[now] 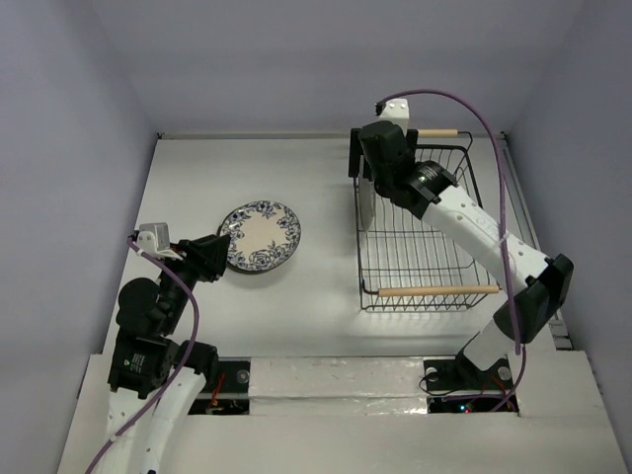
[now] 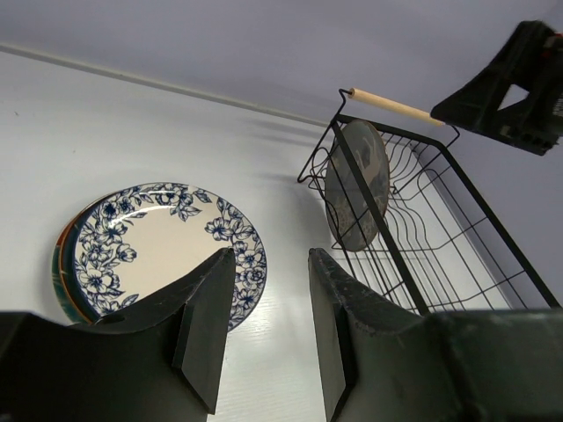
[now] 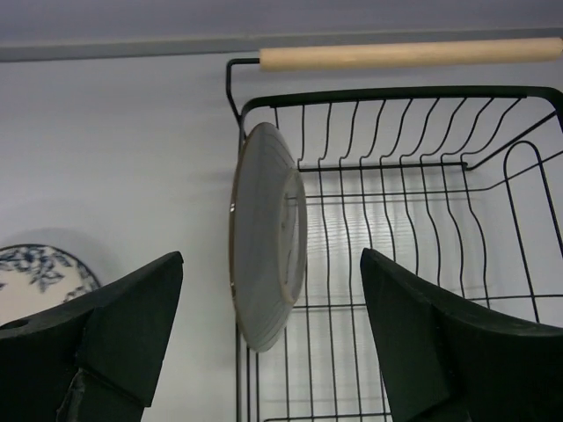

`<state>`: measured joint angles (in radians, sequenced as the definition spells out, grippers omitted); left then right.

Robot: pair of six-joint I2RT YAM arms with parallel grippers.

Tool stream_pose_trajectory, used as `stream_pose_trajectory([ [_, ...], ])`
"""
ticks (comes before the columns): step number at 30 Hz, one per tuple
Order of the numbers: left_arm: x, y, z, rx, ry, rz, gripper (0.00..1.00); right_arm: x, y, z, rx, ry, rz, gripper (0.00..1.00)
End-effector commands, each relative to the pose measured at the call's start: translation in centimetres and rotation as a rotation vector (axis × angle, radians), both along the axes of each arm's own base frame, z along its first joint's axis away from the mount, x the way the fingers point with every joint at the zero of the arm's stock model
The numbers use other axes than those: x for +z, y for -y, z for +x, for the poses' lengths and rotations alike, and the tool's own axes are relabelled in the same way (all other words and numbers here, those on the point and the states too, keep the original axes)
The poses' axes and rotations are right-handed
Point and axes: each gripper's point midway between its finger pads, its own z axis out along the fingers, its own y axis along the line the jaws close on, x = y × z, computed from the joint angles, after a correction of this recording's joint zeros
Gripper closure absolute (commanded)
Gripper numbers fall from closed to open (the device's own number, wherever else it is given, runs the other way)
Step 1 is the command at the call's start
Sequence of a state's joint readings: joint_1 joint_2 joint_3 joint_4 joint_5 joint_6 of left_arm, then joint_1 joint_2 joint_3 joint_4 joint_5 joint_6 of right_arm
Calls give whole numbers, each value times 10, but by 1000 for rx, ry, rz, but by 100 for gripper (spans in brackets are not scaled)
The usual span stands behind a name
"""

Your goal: Unload the plates from the dish rack

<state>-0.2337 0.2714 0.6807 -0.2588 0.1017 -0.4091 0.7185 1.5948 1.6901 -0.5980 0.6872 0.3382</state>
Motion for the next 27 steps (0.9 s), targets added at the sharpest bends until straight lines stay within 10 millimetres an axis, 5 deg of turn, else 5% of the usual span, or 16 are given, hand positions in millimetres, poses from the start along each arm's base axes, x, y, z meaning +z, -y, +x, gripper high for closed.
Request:
stream_pose_trajectory([
  [1,10,2,2,-5,37,-14,64,-11,8,17,4,-40,-88,13],
  [11,10,1,2,-1,40,-14,64,-42,3,54,6,-97,-138,16],
  [15,11,0,2,-1,42,-13,64,-66,15,61,-39,-145,-184,31],
  [19,11,1,1,-4,45,-14,64,-83,24,61,-67,-168,-204,58],
  [27,12,0,1,1,46,-16,64,-110,19,65,-50,-234,-251,41],
])
